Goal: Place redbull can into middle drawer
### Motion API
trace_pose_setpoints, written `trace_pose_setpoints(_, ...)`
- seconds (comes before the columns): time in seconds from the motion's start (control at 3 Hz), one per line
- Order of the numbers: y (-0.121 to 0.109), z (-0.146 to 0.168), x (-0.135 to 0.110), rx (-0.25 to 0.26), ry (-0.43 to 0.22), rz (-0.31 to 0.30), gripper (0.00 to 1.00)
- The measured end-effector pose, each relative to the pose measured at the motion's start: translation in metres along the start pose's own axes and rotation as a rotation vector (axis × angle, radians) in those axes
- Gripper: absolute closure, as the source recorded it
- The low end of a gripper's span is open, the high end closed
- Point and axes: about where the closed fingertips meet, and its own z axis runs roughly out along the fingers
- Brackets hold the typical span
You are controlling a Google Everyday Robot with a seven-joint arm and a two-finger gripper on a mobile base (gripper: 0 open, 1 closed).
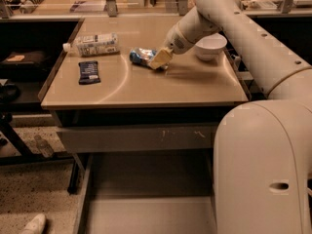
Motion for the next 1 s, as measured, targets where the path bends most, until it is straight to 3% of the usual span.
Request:
trace_pose_setpoints(0.33, 0.0000, 0.0000, 0.0000, 0.000, 0.000, 0.000, 0.89)
trace_pose_setpoints(0.67, 0.0000, 0.0000, 0.0000, 0.000, 0.000, 0.000, 1.00)
trace_pose_setpoints(1.0, 0.0001, 0.0001, 0.0000, 0.000, 0.000, 0.000, 1.00)
